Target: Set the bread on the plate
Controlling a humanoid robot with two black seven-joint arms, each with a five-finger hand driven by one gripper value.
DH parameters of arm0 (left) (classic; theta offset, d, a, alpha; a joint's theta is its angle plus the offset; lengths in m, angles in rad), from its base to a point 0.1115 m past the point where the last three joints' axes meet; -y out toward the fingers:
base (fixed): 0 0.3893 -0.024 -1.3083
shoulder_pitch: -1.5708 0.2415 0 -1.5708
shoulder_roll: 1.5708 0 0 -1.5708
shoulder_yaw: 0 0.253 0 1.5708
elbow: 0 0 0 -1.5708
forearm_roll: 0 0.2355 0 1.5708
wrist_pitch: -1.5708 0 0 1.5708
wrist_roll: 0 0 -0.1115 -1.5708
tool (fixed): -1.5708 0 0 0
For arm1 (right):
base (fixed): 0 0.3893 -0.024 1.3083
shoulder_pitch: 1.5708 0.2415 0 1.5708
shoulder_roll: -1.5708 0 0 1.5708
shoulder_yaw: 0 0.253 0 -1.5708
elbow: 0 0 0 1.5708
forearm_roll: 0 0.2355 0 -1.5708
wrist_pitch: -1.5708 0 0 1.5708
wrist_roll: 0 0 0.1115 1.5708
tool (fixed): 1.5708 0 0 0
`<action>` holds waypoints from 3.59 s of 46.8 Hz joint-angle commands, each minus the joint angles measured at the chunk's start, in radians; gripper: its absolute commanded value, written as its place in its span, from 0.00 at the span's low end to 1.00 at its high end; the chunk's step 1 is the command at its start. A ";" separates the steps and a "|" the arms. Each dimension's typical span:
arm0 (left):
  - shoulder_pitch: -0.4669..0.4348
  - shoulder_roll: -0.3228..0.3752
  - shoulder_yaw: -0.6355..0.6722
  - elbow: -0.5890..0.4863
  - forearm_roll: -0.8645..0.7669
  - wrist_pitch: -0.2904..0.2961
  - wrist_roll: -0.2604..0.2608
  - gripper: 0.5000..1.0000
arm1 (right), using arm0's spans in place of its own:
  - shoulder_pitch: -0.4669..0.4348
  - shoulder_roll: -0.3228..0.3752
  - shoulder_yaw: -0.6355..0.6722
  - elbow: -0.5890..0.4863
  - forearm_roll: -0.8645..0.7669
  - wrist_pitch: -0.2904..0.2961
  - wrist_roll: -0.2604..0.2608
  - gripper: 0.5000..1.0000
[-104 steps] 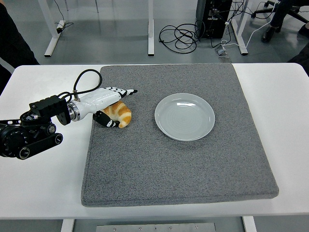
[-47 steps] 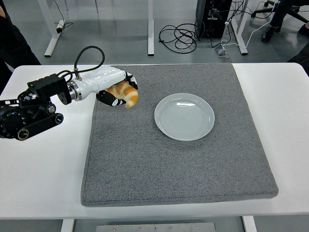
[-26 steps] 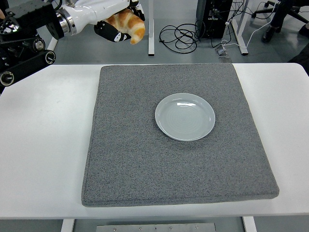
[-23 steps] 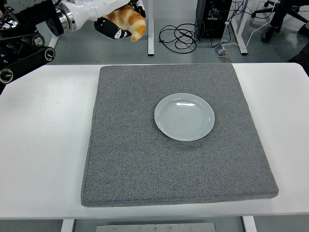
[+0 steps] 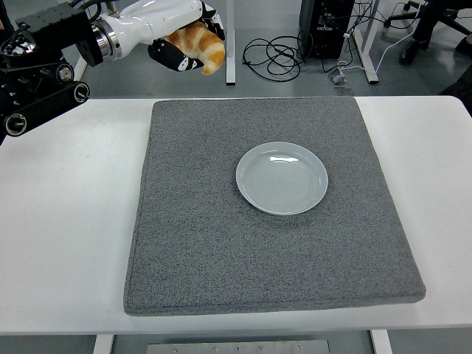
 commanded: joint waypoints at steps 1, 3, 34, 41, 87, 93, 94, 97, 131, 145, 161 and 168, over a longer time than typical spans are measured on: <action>0.007 -0.042 0.001 0.014 -0.002 0.000 0.001 0.00 | 0.001 0.000 0.000 0.000 0.000 0.001 0.000 1.00; 0.010 -0.074 0.001 0.034 -0.003 0.000 0.001 0.00 | 0.001 0.000 0.000 0.000 -0.001 -0.001 0.000 1.00; 0.061 -0.415 0.067 0.241 -0.012 -0.014 0.003 0.00 | -0.001 0.000 0.000 0.000 0.000 0.001 0.000 1.00; 0.073 -0.415 0.069 0.286 -0.025 -0.014 0.004 0.00 | -0.001 0.000 0.000 0.000 0.000 -0.001 0.000 1.00; 0.162 -0.415 0.144 0.176 -0.037 -0.028 0.001 0.00 | 0.001 0.000 0.000 0.000 0.000 0.001 0.000 1.00; 0.182 -0.415 0.144 0.174 -0.037 -0.026 0.001 0.00 | 0.001 0.000 0.000 0.000 0.000 -0.001 0.000 1.00; 0.187 -0.415 0.144 0.174 -0.037 -0.026 0.001 0.00 | -0.001 0.000 0.000 0.000 0.000 -0.001 0.000 1.00; 0.197 -0.415 0.144 0.176 -0.037 -0.026 0.001 0.00 | -0.001 0.000 0.000 0.000 0.000 -0.001 0.000 1.00; 0.263 -0.415 0.145 0.189 -0.035 0.029 0.003 0.00 | 0.001 0.000 0.000 0.000 0.000 0.001 0.000 1.00; 0.299 -0.415 0.150 0.202 -0.035 0.031 0.003 0.00 | 0.001 0.000 0.000 0.000 0.000 -0.001 0.000 1.00; 0.300 -0.415 0.130 0.202 -0.124 0.034 0.003 0.94 | 0.001 0.000 0.000 0.000 0.000 -0.001 0.000 1.00; 0.285 -0.415 0.131 0.191 -0.166 0.025 -0.004 0.95 | -0.001 0.000 0.000 0.000 0.000 -0.001 0.000 1.00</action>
